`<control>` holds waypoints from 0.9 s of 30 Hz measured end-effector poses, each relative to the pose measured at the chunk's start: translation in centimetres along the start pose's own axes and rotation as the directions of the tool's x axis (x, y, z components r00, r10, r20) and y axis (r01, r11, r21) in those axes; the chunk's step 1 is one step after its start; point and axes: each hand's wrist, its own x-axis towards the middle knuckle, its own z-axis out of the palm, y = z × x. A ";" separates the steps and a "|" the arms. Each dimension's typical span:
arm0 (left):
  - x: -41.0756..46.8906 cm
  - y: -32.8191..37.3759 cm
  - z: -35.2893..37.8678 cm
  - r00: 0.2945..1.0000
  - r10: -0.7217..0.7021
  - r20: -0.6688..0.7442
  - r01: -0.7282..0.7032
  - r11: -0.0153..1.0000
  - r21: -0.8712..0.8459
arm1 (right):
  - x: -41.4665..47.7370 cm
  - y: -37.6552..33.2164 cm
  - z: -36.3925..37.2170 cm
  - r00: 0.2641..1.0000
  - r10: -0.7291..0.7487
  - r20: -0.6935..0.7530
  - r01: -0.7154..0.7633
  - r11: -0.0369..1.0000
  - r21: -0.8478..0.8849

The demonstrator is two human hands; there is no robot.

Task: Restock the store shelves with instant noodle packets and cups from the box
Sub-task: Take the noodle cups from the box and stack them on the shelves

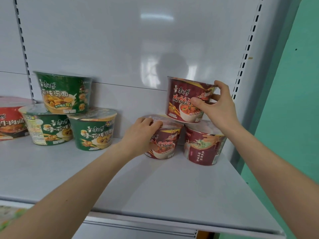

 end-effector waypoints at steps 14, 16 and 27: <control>-0.4 0.9 -2.1 0.984 -0.177 -0.007 0.151 0.858 -0.492 | -0.6 -0.9 -0.3 1.000 0.002 -0.006 -0.002 1.000 -0.003; -0.3 1.7 -2.9 0.971 -0.235 -0.050 0.162 0.795 -0.585 | -0.9 -1.2 -0.3 1.000 -0.004 0.004 0.004 1.000 -0.003; 2.0 4.0 -5.3 0.949 -0.268 -0.164 0.006 0.537 -0.844 | -1.8 -2.8 -0.9 0.996 -0.034 0.079 0.032 0.999 0.030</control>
